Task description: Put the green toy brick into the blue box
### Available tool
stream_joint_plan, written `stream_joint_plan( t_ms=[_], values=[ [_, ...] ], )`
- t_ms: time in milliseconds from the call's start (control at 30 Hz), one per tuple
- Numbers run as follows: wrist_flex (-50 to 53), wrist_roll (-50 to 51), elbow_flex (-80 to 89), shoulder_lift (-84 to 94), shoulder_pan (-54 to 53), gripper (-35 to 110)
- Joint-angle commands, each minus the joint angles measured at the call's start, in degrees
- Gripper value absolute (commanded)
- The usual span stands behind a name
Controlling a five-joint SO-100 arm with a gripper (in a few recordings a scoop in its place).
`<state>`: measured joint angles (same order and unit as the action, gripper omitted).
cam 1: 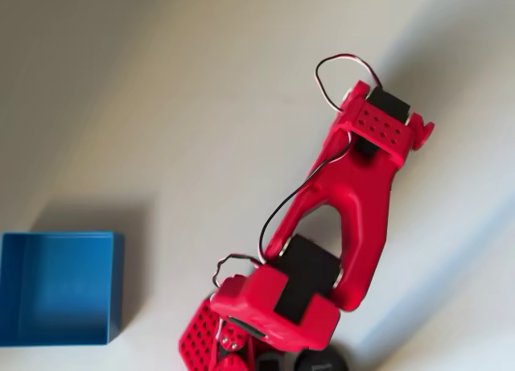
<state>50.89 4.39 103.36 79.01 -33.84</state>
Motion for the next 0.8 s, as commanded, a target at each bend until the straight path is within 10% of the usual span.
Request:
stream_joint_plan(
  t_ms=[0,767],
  values=[
    [-2.3,1.1,-3.4,-0.3,-1.1,18],
    [1.1,3.8,-1.3,6.6,4.7,0]
  ],
)
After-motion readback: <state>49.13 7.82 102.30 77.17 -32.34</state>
